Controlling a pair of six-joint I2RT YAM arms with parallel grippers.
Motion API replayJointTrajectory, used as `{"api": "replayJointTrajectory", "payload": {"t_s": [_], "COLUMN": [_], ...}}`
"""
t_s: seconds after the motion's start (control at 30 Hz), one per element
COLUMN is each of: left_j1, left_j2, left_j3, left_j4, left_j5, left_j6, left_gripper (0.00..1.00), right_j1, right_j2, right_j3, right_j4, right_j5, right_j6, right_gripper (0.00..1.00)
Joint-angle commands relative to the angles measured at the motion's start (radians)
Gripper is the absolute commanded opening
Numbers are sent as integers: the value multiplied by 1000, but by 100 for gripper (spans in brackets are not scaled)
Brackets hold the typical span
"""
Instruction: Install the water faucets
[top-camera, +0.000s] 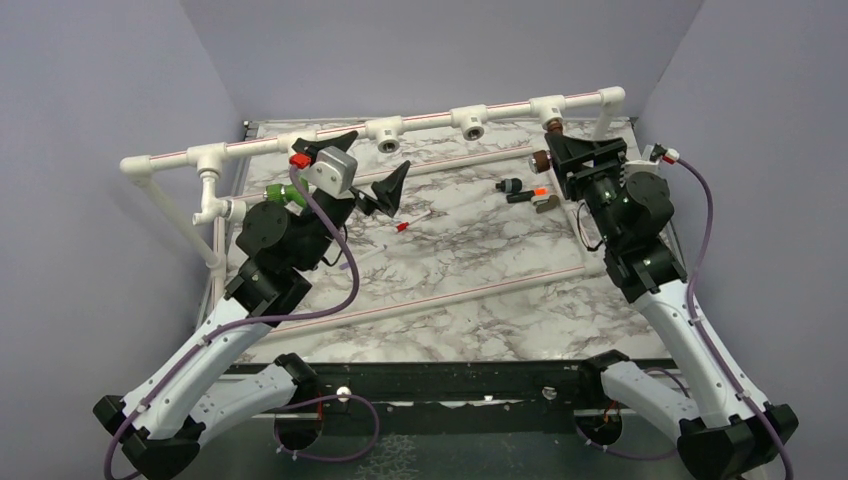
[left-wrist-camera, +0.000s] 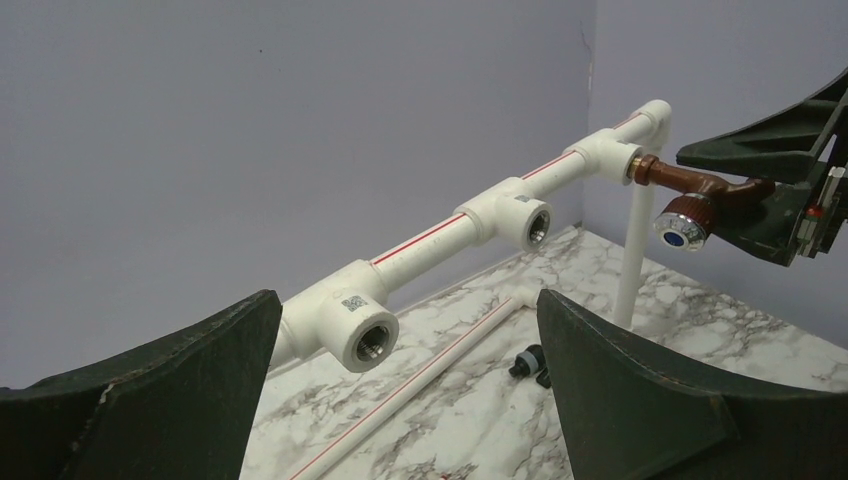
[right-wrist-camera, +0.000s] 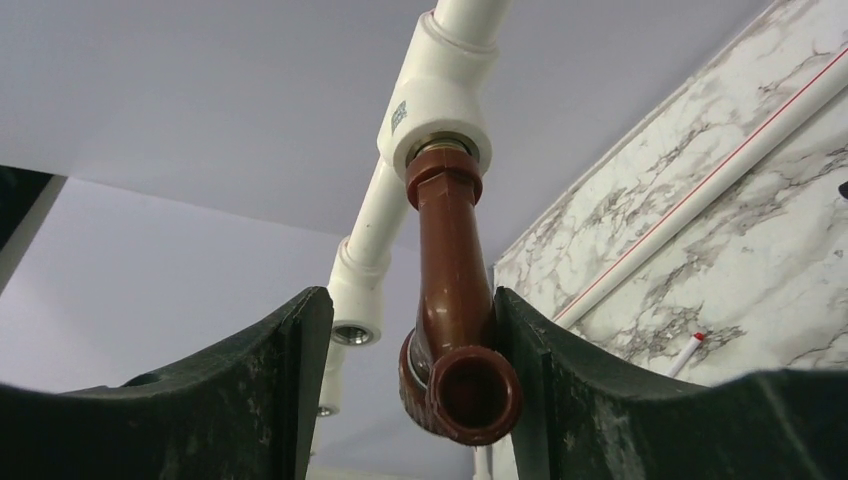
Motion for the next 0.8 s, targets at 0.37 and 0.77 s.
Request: {"api": "replayJointTrajectory", "payload": {"t_s": [0.37,0.77], "left_j1": [5,5], "left_j2": [-20,-27], "left_j3": [-14,-22], "left_j4": [45,53], "left_j5": [-49,-52], "left_j6": [14,19], "left_gripper": [99,99], "right_j1": [11,11], "right_j2": [-59,-68], "right_j3": [-14,-154], "right_j4": [-55,253], "right_j5": [-14,-44], "right_j6": [63,435], "right_gripper": [34,1]}}
